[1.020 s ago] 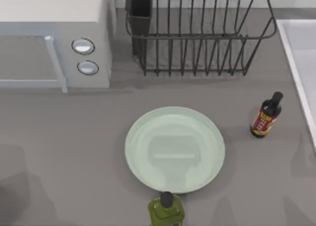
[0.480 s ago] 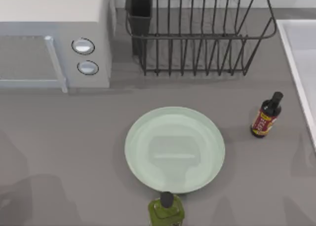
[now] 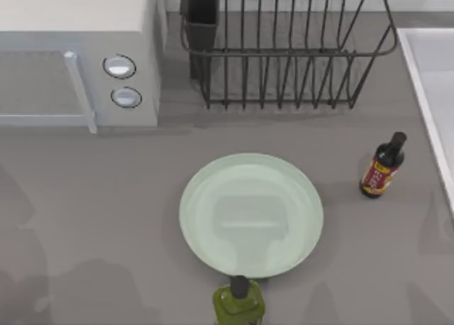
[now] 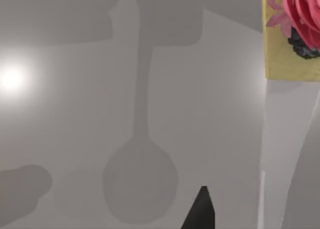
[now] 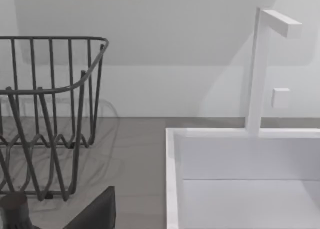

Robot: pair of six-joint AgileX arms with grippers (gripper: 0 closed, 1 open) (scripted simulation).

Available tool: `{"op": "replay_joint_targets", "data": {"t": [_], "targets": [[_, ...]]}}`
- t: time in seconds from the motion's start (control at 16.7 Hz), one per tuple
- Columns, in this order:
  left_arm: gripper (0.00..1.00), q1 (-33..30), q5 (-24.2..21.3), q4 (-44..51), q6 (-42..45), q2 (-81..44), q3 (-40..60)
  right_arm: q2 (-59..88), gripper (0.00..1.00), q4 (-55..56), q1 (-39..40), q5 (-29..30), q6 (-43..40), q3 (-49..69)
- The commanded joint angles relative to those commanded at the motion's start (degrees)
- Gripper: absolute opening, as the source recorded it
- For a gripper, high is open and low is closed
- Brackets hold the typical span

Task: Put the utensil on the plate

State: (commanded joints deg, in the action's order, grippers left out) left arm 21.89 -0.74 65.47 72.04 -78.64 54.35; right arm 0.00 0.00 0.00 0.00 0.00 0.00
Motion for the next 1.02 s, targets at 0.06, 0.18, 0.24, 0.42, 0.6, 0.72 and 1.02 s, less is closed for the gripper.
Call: {"op": "replay_joint_targets", "data": {"t": [0.06, 0.18, 0.24, 0.42, 0.6, 0.72, 1.02], "targets": [[0.0, 0.0, 0.0, 0.0, 0.0, 0.0, 0.0, 0.0, 1.0, 0.0, 0.0, 0.0, 0.0, 0.0], [0.0, 0.0, 0.01, -0.13, 0.07, -0.33, -0.05, 0.0, 1.0, 0.0, 0.0, 0.0, 0.0, 0.0], [0.0, -0.66, 0.01, 0.02, -0.17, -0.97, 0.59, 0.0, 1.0, 0.0, 0.0, 0.0, 0.0, 0.0], [0.0, -6.34, -0.04, 1.12, -2.18, -6.28, 5.93, 0.0, 1.0, 0.0, 0.0, 0.0, 0.0, 0.0], [0.0, -17.47, -0.21, 2.74, -6.17, -15.19, 14.63, 0.0, 1.0, 0.0, 0.0, 0.0, 0.0, 0.0], [0.0, -27.67, -0.42, 3.84, -9.77, -22.09, 21.32, 0.0, 1.0, 0.0, 0.0, 0.0, 0.0, 0.0], [0.0, -53.31, -0.72, 5.09, -20.17, -38.48, 38.92, 0.0, 1.0, 0.0, 0.0, 0.0, 0.0, 0.0]]}}
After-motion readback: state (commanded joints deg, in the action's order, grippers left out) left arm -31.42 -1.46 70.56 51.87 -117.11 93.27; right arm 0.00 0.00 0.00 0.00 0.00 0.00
